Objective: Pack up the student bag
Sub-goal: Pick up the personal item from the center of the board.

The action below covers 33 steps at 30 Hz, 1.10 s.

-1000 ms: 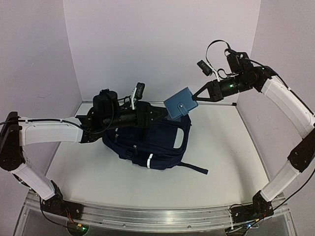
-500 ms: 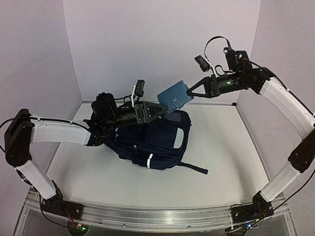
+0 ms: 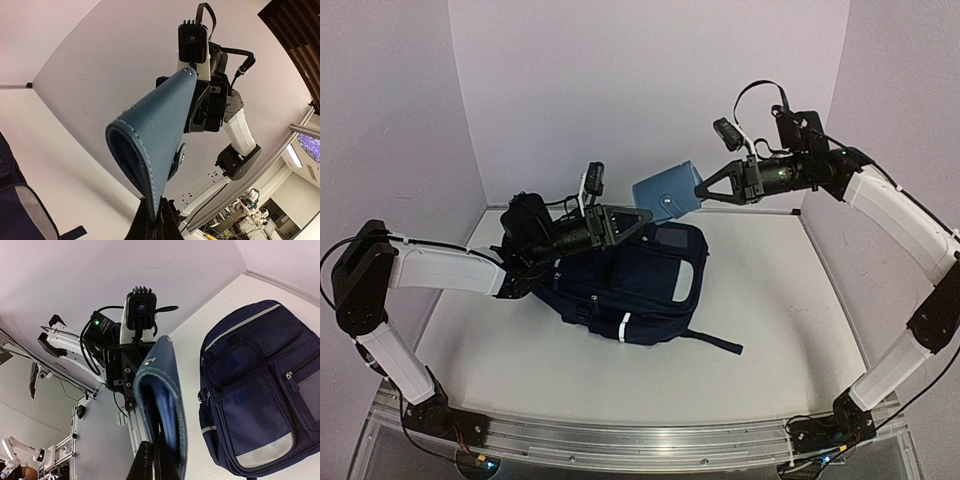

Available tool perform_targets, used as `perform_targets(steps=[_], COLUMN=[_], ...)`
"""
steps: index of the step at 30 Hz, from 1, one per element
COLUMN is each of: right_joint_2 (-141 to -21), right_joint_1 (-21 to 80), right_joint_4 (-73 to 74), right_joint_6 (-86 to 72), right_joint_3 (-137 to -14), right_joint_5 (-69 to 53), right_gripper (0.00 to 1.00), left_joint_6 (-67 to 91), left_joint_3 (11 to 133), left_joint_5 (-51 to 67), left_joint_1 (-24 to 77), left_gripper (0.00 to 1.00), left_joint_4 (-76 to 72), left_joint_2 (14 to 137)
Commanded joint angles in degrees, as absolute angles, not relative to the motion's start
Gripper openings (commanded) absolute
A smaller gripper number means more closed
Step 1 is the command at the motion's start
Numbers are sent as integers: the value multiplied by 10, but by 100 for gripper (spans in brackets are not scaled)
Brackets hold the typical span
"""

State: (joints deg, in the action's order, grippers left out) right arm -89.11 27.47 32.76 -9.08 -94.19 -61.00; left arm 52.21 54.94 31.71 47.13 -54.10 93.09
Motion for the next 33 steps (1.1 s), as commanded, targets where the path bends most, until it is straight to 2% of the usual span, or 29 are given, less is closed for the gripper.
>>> perform_targets(steps=[1, 3, 5, 11, 25, 33], right_joint_2=[-859, -851, -840, -837, -878, -914], right_joint_1=[279, 271, 257, 246, 287, 323], right_joint_4=[309, 314, 319, 363, 386, 385], right_joint_6=[-97, -95, -87, -40, -22, -11], right_joint_3=[-943, -942, -939, -941, -951, -945], right_joint_5=[-586, -561, -534, -458, -517, -484], right_gripper=[29, 60, 80, 97, 97, 87], left_joint_6=[505, 498, 490, 475, 492, 503], left_joint_3=[547, 541, 536, 533, 582, 605], left_joint_5=[313, 309, 307, 301, 325, 332], left_joint_1=[470, 469, 468, 467, 468, 470], left_gripper=[0, 0, 0, 0, 0, 0], left_joint_4=[-557, -541, -521, -468, -426, -418], left_joint_2=[903, 890, 875, 847, 890, 915])
